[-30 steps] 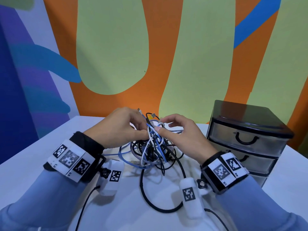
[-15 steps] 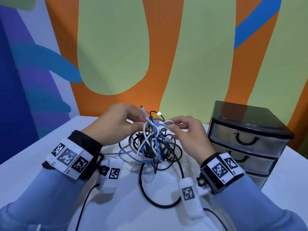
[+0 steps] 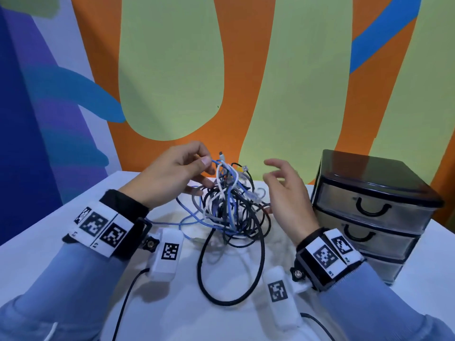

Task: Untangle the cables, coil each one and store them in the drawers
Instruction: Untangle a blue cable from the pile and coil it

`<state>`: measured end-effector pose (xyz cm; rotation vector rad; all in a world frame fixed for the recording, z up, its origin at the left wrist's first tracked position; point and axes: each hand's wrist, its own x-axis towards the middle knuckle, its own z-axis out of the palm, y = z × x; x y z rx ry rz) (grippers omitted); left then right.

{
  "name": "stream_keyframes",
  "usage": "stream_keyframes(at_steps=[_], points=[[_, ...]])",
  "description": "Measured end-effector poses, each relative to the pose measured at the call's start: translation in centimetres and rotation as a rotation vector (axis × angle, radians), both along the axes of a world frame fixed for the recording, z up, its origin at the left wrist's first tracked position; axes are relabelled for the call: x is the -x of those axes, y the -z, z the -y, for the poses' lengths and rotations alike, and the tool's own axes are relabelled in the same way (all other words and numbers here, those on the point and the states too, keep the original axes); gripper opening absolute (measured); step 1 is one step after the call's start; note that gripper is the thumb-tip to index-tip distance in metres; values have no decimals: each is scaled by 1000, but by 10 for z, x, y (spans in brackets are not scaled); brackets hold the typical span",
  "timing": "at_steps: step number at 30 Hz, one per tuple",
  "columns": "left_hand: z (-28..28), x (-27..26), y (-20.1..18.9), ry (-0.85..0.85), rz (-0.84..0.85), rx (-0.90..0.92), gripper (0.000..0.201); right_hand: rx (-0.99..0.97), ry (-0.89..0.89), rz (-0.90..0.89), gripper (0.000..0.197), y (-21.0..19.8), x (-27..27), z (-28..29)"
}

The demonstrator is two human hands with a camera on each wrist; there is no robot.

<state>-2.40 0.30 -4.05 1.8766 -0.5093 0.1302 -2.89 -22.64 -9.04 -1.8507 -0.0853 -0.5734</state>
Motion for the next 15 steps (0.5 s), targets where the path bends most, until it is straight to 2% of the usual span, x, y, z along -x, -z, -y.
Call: stream_keyframes(at_steps=[3, 5, 7, 9, 10, 12, 15], points=[[2, 1, 1, 26, 73, -73, 18, 98, -119, 184, 34, -13, 18, -10], [4, 3, 1, 83, 184, -162, 16, 243, -200, 242, 43, -15, 29, -22], [6, 5, 1, 128, 235, -213, 14, 346, -179, 283, 42, -9, 27, -29], [3, 4, 0, 118, 255, -215, 17, 252, -147, 270, 41, -3, 17, -25], [0, 4, -3, 74, 256, -176, 18, 164, -131, 238, 44, -3, 13, -21], [-10, 1, -8, -59, 239, 20, 19, 47, -88, 180, 48, -3, 8, -11], [-22, -6, -15, -262, 202, 282, 23, 102, -37, 173, 52, -1, 6, 2]])
